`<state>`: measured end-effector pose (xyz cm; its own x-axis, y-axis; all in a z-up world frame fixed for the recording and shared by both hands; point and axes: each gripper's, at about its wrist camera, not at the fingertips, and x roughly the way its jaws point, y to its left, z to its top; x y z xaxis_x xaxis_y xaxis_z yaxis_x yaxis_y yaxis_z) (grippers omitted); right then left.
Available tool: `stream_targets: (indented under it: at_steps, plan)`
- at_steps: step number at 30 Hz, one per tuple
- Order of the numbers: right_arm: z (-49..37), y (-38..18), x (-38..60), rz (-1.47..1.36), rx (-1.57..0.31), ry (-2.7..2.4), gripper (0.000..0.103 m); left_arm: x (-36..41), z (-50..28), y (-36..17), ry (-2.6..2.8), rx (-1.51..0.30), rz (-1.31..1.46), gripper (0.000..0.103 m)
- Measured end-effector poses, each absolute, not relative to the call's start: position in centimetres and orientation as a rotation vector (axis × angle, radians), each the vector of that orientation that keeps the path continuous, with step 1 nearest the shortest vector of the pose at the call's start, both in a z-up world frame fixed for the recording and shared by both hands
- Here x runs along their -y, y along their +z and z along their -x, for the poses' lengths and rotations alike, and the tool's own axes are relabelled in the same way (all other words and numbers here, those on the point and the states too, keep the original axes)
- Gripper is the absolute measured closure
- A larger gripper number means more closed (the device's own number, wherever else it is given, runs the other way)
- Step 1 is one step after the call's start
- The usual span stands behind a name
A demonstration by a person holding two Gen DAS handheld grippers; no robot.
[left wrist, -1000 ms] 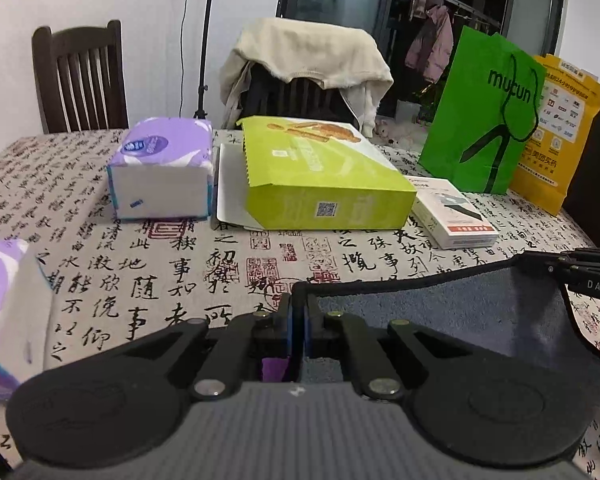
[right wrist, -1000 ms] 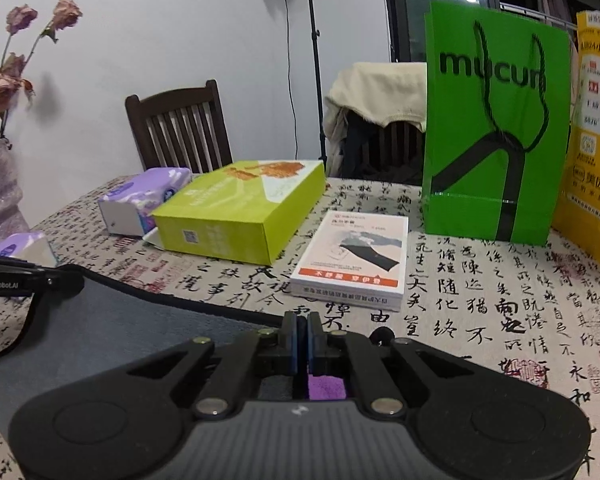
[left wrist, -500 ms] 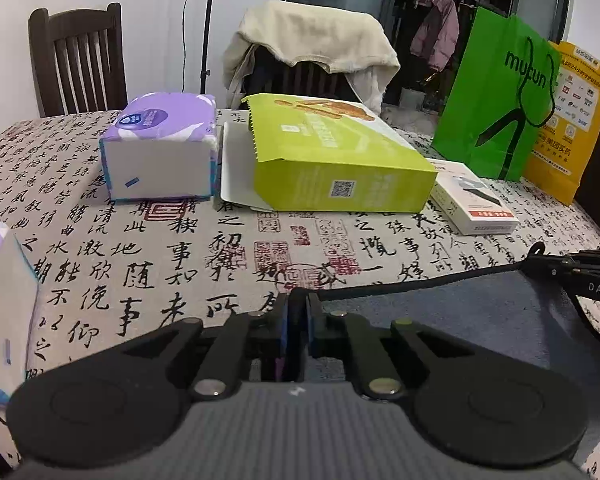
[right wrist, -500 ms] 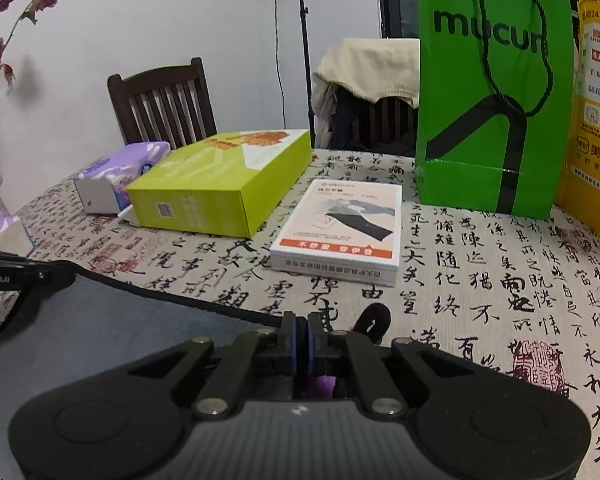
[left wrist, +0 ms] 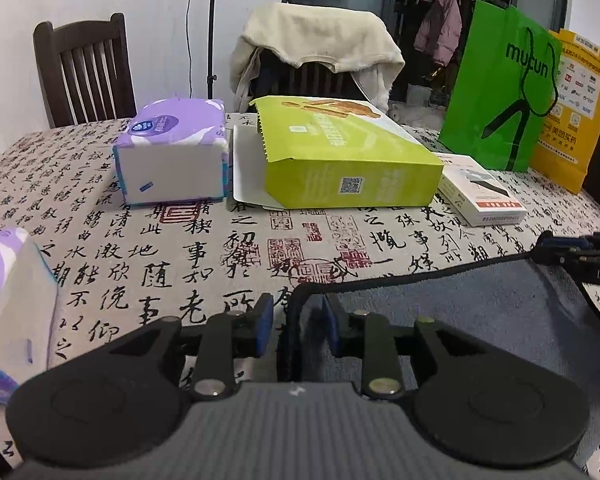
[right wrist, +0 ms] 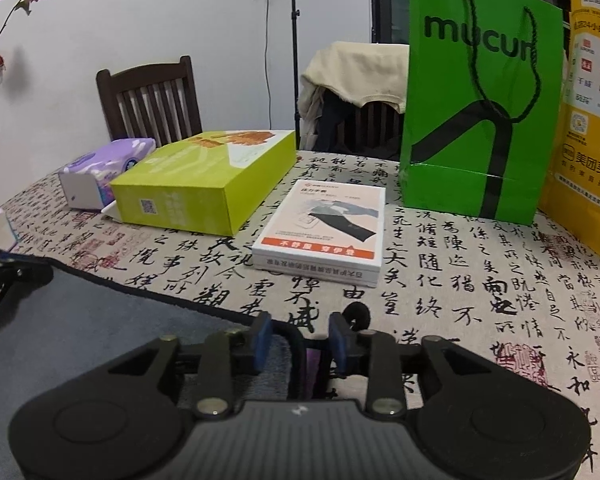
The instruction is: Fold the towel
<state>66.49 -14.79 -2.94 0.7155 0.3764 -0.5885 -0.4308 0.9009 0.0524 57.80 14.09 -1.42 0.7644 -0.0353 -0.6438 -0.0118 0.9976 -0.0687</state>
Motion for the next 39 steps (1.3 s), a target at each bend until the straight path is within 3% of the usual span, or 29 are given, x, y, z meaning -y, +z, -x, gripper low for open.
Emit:
stream_targets:
  at_steps: [7,12,18,23,29,32,39]
  plan:
    - [-65.5,-1.7,15.0,0.100,-0.611,0.449,0.064,-13.8,-56.2,-0.1,-0.007,-0.678,0.060,0.054]
    - [-64.2,-1.0,15.4,0.103,-0.608,0.447,0.063,-13.5,-54.7,1.0,0.001,-0.657,0.054,0.032]
    - [-62.3,0.2,16.0,0.103,-0.590,0.440,0.051,-12.9,-52.6,2.4,-0.011,-0.632,0.050,0.024]
    - [-60.3,1.4,16.6,0.105,-0.557,0.436,0.024,-12.3,-50.7,3.2,-0.017,-0.618,0.054,0.016]
    - [-57.9,2.4,16.9,0.126,-0.517,0.417,0.010,-11.8,-48.1,3.9,-0.015,-0.598,0.071,0.004]
    - [-56.8,2.8,17.3,0.113,-0.511,0.420,0.004,-11.6,-46.9,4.3,-0.011,-0.588,0.068,0.002]
    - [-53.9,3.6,18.0,0.102,-0.497,0.415,0.003,-11.4,-44.2,5.0,0.010,-0.575,0.068,0.000]
